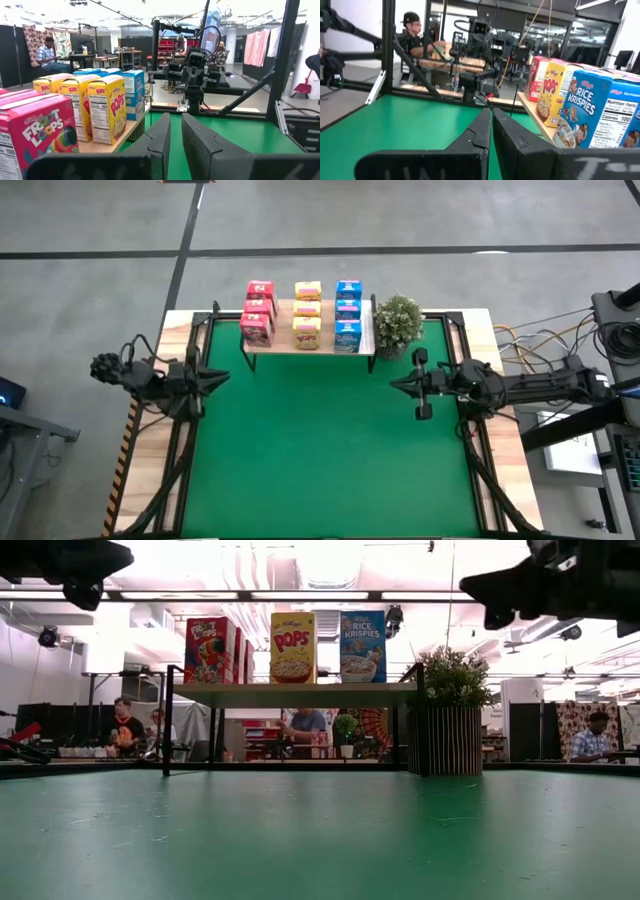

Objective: Stack cereal on shelf
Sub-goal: Return to Home Position

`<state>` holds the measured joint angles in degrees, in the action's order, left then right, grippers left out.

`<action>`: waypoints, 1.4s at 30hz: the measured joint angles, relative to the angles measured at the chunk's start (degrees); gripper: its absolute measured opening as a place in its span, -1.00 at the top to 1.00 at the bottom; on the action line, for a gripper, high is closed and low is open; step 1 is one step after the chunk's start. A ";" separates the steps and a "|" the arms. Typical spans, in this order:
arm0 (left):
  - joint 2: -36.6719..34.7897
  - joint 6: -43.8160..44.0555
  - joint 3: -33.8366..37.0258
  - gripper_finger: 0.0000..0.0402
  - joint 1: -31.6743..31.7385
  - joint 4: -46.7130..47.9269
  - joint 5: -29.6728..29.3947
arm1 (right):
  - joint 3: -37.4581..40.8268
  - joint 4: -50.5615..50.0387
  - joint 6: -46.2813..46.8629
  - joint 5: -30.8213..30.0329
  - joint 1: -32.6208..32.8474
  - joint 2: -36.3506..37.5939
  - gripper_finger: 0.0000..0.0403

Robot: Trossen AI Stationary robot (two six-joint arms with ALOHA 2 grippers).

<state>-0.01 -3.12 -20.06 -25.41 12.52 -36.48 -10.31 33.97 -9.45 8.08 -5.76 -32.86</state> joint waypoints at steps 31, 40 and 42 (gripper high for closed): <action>0.28 1.28 3.39 0.86 0.00 -3.13 -0.58 | 9.53 -15.39 -3.36 2.01 -0.02 32.84 0.96; 0.33 0.95 3.39 0.86 -0.02 -2.96 -0.54 | 9.55 -13.10 2.46 5.49 -0.02 32.42 0.96; 0.39 0.91 3.39 0.86 -0.02 -2.94 -0.53 | 9.55 -13.65 6.78 5.44 -0.01 31.97 0.96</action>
<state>0.38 -2.21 -16.67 -25.43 9.58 -37.01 -0.75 20.32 -2.67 13.52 -5.77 -0.88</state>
